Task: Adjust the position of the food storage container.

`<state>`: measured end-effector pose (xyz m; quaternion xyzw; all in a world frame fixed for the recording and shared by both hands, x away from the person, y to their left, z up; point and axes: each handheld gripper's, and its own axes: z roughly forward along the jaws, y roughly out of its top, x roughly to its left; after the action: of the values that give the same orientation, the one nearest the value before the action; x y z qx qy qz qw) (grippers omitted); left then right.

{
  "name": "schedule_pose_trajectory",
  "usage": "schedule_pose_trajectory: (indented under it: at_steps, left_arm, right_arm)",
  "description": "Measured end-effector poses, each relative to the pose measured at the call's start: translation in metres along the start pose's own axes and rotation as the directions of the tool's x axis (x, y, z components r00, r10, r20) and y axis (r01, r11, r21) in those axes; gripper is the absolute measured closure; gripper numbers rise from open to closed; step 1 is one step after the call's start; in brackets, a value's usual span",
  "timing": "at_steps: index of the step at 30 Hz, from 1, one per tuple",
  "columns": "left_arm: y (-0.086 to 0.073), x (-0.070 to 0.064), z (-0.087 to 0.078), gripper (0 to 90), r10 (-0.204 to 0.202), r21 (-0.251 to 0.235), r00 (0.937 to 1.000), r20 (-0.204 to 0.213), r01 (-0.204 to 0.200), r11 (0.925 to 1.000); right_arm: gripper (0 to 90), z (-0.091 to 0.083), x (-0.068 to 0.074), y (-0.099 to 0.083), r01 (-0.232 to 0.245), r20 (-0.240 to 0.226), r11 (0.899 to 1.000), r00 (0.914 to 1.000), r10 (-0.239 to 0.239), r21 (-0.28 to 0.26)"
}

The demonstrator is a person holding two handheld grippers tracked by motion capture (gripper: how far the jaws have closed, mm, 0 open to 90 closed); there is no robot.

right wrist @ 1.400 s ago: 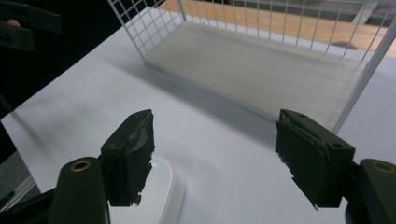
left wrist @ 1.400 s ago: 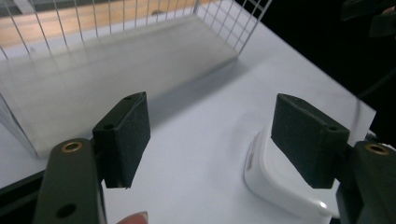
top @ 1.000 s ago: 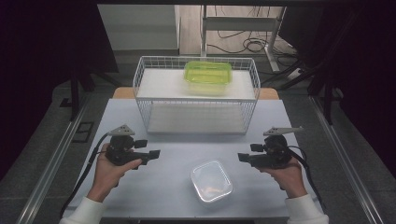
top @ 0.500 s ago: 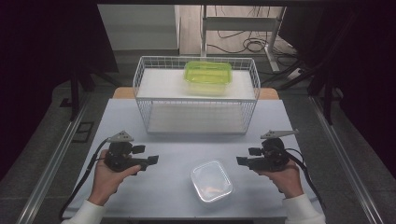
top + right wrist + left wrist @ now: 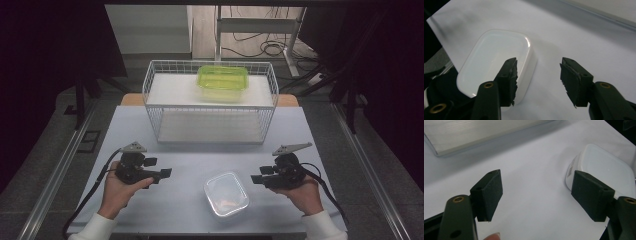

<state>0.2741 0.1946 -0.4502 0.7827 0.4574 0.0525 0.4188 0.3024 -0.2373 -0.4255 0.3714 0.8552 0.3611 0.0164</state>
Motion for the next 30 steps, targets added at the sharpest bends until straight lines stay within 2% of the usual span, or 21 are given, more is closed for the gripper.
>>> schedule_pose_trajectory:
  at_steps: [4, 8, 9, 10, 12, 16, 17, 18, 20, 21, 23, 24, 27, 28, 30]
  left_arm:
    - [-0.001, 0.0, 0.003, 24.7, 0.0, 0.011, 1.0, 0.004, 0.0, 0.9999]
    - [-0.001, -0.001, 0.006, 24.7, 0.002, 0.021, 0.9999, 0.01, -0.002, 0.9998]
    - [-0.002, -0.001, 0.006, 24.7, 0.002, 0.022, 0.9999, 0.011, -0.002, 0.9998]
    - [-0.002, -0.001, 0.007, 24.7, 0.002, 0.023, 0.9999, 0.011, -0.003, 0.9997]
    - [-0.002, -0.001, 0.007, 24.7, 0.001, 0.023, 0.9999, 0.013, -0.002, 0.9997]
    - [-0.002, -0.002, 0.007, 24.7, 0.003, 0.025, 0.9999, 0.014, -0.003, 0.9997]
    - [-0.002, -0.002, 0.007, 24.7, 0.003, 0.025, 0.9999, 0.014, -0.003, 0.9997]
    - [-0.002, -0.002, 0.007, 24.7, 0.003, 0.027, 0.9999, 0.017, -0.003, 0.9996]
    - [-0.002, -0.002, 0.007, 24.7, 0.003, 0.027, 0.9998, 0.018, -0.003, 0.9996]
    - [-0.002, -0.003, 0.008, 24.7, 0.002, 0.028, 0.9998, 0.018, -0.003, 0.9996]
    - [-0.002, -0.003, 0.008, 24.7, 0.003, 0.029, 0.9998, 0.018, -0.003, 0.9996]
    - [-0.002, -0.003, 0.008, 24.7, 0.004, 0.031, 0.9998, 0.017, -0.005, 0.9995]
    - [-0.002, -0.003, 0.009, 24.7, 0.003, 0.03, 0.9998, 0.019, -0.004, 0.9996]
    - [-0.002, -0.003, 0.009, 24.7, 0.004, 0.031, 0.9998, 0.019, -0.005, 0.9995]
    - [-0.003, -0.003, 0.009, 24.7, 0.005, 0.034, 0.9998, 0.02, -0.005, 0.9994]
  right_arm:
    - [53.7, 0.002, 0.003, -0.002, 0.029, -0.007, 0.999, 0.9996, -0.029, 0.03]
    - [62.5, 0.003, 0.009, -0.003, 0.038, -0.045, 0.998, 0.9984, -0.036, 0.052]
    - [63.9, 0.004, 0.012, -0.003, 0.047, -0.041, 0.997, 0.9982, -0.045, 0.058]
    - [65.5, 0.004, 0.017, -0.001, 0.064, -0.039, 0.996, 0.9973, -0.062, 0.064]
    - [70.2, 0.005, 0.028, 0.002, 0.089, -0.072, 0.994, 0.9939, -0.084, 0.062]
    - [80.2, 0.01, 0.052, 0.007, 0.155, -0.106, 0.984, 0.9836, -0.146, 0.085]
    - [80.2, 0.01, 0.052, 0.007, 0.155, -0.106, 0.984, 0.9836, -0.146, 0.085]
    - [84.4, 0.014, 0.064, 0.008, 0.179, -0.124, 0.979, 0.9782, -0.167, 0.098]
    - [85.9, 0.017, 0.068, 0.009, 0.191, -0.136, 0.976, 0.9749, -0.177, 0.104]
    - [88.4, 0.022, 0.078, 0.01, 0.212, -0.145, 0.97, 0.9702, -0.194, 0.118]
    - [88.5, 0.024, 0.082, 0.01, 0.212, -0.15, 0.969, 0.9697, -0.192, 0.126]
    - [88.7, 0.03, 0.094, 0.01, 0.236, -0.167, 0.961, 0.963, -0.212, 0.145]
    - [88.8, 0.036, 0.103, 0.01, 0.243, -0.187, 0.956, 0.9592, -0.212, 0.161]
    - [88.8, 0.045, 0.114, 0.009, 0.262, -0.202, 0.947, 0.9535, -0.224, 0.186]
    - [88.8, 0.053, 0.121, 0.007, 0.278, -0.204, 0.938, 0.9501, -0.236, 0.209]
